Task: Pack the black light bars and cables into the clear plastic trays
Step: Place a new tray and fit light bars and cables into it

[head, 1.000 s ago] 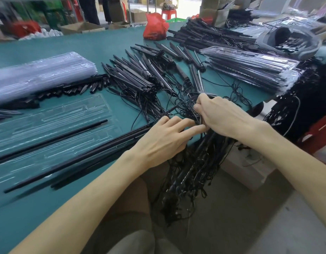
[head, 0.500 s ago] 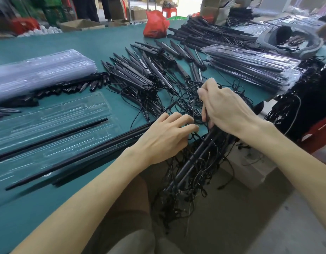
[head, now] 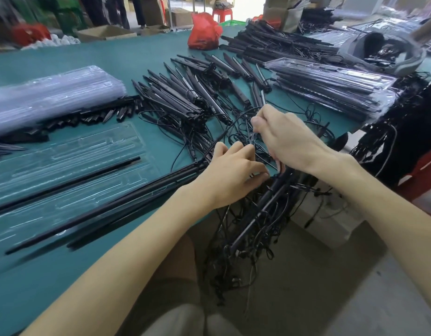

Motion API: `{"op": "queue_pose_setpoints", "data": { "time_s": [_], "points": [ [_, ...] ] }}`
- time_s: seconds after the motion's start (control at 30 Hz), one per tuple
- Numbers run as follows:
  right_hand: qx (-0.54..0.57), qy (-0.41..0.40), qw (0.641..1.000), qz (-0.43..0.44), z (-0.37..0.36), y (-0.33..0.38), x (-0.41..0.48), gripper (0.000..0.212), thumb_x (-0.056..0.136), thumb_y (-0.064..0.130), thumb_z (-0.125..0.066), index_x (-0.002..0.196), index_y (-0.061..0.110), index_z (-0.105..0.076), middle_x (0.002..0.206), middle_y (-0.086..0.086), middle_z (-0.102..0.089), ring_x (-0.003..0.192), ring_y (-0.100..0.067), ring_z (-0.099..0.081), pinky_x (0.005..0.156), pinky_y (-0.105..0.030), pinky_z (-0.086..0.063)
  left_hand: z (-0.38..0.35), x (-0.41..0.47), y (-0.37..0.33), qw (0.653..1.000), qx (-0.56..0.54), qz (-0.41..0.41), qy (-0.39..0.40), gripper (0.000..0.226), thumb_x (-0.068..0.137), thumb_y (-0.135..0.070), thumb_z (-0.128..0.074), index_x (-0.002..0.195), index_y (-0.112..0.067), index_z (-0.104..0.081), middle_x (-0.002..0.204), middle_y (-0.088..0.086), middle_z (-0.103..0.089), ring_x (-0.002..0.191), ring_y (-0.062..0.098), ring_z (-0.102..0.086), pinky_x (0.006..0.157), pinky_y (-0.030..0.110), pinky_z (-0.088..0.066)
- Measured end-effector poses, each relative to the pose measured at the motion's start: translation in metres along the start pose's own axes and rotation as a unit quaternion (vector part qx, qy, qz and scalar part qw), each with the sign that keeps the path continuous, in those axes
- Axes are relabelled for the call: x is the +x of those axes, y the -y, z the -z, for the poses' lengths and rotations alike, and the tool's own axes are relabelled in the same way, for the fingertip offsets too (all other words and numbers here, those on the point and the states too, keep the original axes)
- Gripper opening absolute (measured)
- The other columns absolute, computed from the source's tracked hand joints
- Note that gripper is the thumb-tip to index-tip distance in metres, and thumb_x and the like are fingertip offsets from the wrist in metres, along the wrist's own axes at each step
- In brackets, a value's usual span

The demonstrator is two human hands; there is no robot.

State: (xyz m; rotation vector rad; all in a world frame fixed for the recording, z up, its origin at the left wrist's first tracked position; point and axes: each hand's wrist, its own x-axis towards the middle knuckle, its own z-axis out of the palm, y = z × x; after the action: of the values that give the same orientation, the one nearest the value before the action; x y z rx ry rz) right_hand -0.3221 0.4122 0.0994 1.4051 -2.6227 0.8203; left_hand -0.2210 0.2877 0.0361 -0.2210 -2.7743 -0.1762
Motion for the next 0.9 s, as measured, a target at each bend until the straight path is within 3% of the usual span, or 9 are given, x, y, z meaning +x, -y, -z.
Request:
{"op": "queue_pose_setpoints", "data": {
  "time_s": [0.17,0.33,0.47,0.63,0.9],
  "points": [
    [0.042,0.03,0.998,-0.021,-0.002,-0.003,0.005,0.03,0.108,0.032,-0.038,0.094,0.014,-0.058,0.061,0.01,-0.052,0.051,0.005,-0.054,0.072,-0.039,-0.05,-0.003,0.004,0.002,0.999,-0.038,0.016,0.012,0.024,0.1,-0.051,-0.051,0.118,-0.045,-0.064,0.088,-0.011,-0.041,0.091,0.011,-0.03,0.075,0.035,-0.018],
    [0.097,-0.015,0.995,-0.025,-0.002,0.0,0.008,0.03,0.108,0.027,-0.038,0.094,0.009,-0.057,0.056,0.005,-0.052,0.045,-0.012,-0.053,0.073,-0.051,-0.052,-0.004,0.007,0.002,0.995,-0.081,0.051,0.02,0.028,0.096,-0.055,-0.056,0.123,-0.048,-0.062,0.089,-0.012,-0.048,0.093,0.013,-0.034,0.071,0.035,-0.014],
    [0.158,-0.059,0.986,-0.015,0.001,0.004,0.008,0.029,0.109,0.027,-0.037,0.093,0.009,-0.054,0.051,-0.003,-0.055,0.038,-0.015,-0.052,0.062,-0.041,-0.053,-0.007,0.007,0.005,0.977,-0.18,0.113,0.016,0.028,0.087,-0.059,-0.066,0.11,-0.042,-0.067,0.092,-0.015,-0.057,0.097,0.009,-0.037,0.078,0.035,-0.019],
    [0.254,-0.091,0.963,-0.016,0.0,0.005,0.013,0.027,0.11,0.025,-0.035,0.094,0.007,-0.048,0.052,-0.008,-0.055,0.035,-0.035,-0.052,0.04,-0.028,-0.039,-0.006,0.005,0.001,0.993,-0.094,0.076,0.005,0.037,0.089,-0.057,-0.064,0.124,-0.044,-0.063,0.097,-0.012,-0.05,0.098,0.013,-0.04,0.081,0.037,-0.023],
    [0.307,-0.113,0.945,-0.014,-0.006,0.006,0.018,0.026,0.109,0.024,-0.039,0.095,0.005,-0.05,0.058,-0.011,-0.061,0.042,-0.033,-0.059,0.046,-0.03,-0.046,-0.006,-0.003,-0.008,0.997,0.053,0.029,-0.056,0.028,0.103,-0.043,-0.045,0.11,-0.028,-0.068,0.117,-0.009,-0.053,0.112,0.016,-0.045,0.091,0.036,-0.023]
  ]
}}
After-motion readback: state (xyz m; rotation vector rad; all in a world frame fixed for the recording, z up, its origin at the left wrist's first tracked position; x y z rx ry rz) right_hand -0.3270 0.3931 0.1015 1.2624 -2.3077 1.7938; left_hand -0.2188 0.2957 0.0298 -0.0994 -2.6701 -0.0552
